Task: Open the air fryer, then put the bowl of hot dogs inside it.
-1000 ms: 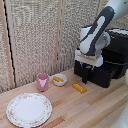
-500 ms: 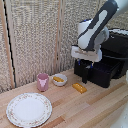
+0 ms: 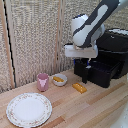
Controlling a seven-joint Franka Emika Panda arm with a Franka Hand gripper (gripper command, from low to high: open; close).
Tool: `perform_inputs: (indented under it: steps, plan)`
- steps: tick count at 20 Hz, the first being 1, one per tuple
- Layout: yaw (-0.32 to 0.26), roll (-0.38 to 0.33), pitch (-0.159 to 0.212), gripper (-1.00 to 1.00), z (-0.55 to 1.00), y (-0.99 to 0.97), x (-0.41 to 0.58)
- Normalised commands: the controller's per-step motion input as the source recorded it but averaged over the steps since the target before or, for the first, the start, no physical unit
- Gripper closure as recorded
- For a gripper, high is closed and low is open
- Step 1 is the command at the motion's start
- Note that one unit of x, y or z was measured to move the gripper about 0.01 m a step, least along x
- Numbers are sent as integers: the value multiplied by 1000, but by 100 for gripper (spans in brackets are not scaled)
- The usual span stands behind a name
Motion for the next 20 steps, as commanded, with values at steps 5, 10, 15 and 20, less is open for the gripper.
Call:
perform_inputs:
  steps: [5,10,15,20]
  plan:
    - [123,70,41,-100,-80,123,468]
    - [92,52,47,-100,-193,33,459]
    - [44,37,113,-100,-258,7,349]
    - [28,6,129,-100,-249,72,261]
